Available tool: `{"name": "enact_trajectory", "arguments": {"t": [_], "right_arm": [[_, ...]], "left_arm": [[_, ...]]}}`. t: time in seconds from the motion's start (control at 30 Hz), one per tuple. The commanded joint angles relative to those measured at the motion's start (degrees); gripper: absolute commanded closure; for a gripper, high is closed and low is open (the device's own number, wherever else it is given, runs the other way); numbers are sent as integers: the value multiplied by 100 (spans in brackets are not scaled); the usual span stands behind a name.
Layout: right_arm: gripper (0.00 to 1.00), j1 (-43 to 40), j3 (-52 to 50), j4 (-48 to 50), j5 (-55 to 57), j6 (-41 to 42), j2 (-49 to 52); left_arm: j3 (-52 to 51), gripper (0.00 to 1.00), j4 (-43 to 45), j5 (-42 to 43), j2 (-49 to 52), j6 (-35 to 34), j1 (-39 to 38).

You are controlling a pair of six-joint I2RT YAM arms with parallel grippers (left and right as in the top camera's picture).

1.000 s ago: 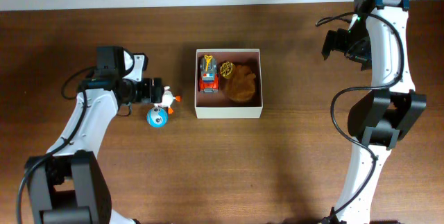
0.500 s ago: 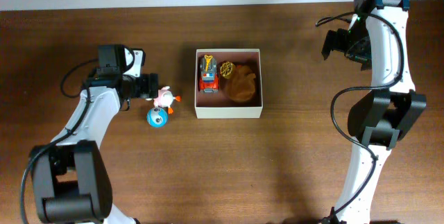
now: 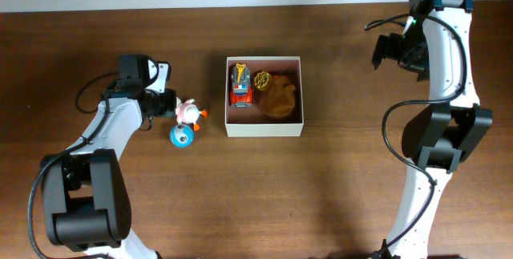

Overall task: Pack container
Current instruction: 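Move the left gripper over the pink-hatted plush figure and grasp it, then carry the plush figure right into the box with the left gripper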

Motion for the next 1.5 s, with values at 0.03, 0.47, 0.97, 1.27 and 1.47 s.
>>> {"name": "enact_trajectory", "arguments": {"t": [0.03,0.47,0.97,1.27,1.47], "right_arm": [[1,11,-20,4,70,70,22],[1,11,-17,4,70,70,22],[1,11,-17,4,70,70,22],[1,11,-20,2,70,70,22],[1,11,-17,4,70,70,22]], "left_arm": [[42,98,22,-44,42,28,-4],[994,98,-776,136,-319,-581,-4],[2260,98,-2205,1574,-1591,-1532,-852],[2258,98,-2754,1388,-1425,-2371,-2011],[2258,98,-2761,833,-1167,-3010,-2376]]}}
